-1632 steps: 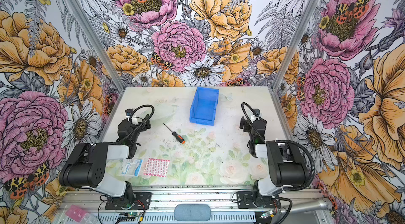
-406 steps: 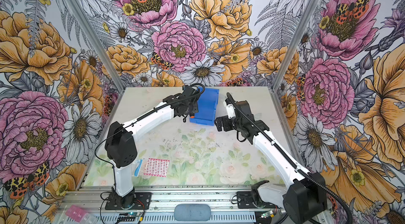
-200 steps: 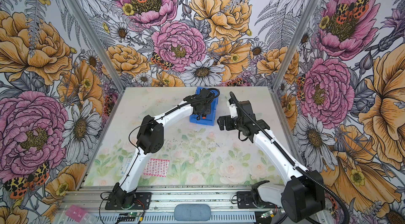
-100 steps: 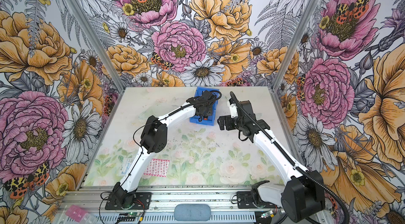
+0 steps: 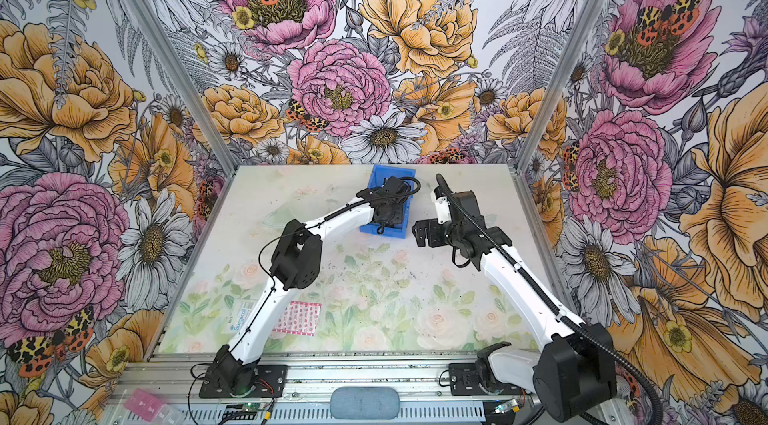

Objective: Put the screwdriver in the bin

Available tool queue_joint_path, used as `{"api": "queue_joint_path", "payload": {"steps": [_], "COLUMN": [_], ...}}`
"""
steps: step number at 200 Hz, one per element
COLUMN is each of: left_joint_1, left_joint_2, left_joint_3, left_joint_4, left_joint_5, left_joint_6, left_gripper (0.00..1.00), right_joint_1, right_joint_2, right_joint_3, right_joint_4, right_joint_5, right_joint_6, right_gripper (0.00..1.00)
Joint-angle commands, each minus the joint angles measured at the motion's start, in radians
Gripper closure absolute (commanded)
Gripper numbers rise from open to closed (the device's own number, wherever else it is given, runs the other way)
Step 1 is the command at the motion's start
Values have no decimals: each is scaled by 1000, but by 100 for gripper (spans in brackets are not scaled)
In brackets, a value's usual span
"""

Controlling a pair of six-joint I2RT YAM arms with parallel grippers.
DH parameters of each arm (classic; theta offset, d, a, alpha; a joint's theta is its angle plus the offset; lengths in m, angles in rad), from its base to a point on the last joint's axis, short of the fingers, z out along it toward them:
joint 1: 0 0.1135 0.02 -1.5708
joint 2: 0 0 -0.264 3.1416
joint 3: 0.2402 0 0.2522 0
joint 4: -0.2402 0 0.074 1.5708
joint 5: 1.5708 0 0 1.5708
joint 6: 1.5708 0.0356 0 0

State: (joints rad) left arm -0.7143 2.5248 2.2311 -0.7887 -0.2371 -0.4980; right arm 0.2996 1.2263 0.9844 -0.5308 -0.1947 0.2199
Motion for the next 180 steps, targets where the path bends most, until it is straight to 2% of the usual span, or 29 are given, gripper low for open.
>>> {"api": "queue_joint_path", "payload": {"steps": [1,25,38,47,87,118,154,180], "left_joint_1": [-5,-4,-4,-4,-3,-11,-29,-52], "left_joint_2": [-3,-12,-17,-23,-75,-170,-365,-546], "left_joint_3": [36,42,45,45,31,-17,-191,-393], "left_joint_4": [15,14,14,14,13,13,15,77], "left_joint_5": [18,11,12,11,-4,-19,-60,-74], "left_joint_6": [-14,-7,-2,-1,13,54,96,155], "left_gripper": [75,64,52,48,47,45,41,27], "right_joint_1": [-4,-4,-6,-6,-9,-8,-8,-10], "right_joint_2": [-18,-22,-25,-25,-44,-69,-91,-90], "right_joint_3": [-13,-14,-13,-13,-14,-20,-28,-25], "right_joint_4": [24,25,25,25,24,25,25,24], "right_joint_5": [17,20,23,24,28,31,36,68], "right_joint_6": [9,7,7,7,4,-1,7,21], "right_gripper": [1,1,1,1,0,0,0,1]}}
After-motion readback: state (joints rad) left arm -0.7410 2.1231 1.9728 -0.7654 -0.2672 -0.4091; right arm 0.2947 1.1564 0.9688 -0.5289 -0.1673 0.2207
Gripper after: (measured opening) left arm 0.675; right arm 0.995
